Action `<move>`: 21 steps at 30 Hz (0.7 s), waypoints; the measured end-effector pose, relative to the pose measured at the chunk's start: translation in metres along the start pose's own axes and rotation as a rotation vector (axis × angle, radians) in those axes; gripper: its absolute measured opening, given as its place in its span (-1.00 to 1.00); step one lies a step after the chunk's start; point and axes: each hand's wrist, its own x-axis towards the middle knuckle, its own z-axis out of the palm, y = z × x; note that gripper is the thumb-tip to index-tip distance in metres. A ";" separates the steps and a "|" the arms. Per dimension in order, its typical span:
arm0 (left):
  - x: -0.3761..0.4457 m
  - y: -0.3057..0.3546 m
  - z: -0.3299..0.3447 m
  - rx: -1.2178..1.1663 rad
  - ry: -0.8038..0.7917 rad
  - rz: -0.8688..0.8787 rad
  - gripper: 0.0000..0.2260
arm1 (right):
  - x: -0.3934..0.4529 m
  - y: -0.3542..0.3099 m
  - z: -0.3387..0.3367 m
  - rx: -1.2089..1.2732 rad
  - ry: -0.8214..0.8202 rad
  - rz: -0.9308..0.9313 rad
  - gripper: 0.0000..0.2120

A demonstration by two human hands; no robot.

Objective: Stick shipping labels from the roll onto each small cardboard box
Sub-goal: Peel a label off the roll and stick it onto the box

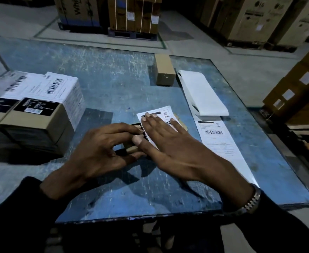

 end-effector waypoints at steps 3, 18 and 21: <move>-0.001 -0.003 0.000 -0.007 0.003 -0.001 -0.71 | 0.004 0.023 0.000 -0.031 0.014 0.032 -0.11; 0.000 -0.005 -0.003 -0.068 -0.023 0.002 -0.66 | 0.001 -0.007 0.008 -0.010 0.048 -0.034 -0.06; -0.002 -0.007 -0.002 -0.026 -0.001 -0.001 -0.68 | 0.005 0.015 0.011 -0.080 0.100 -0.019 0.02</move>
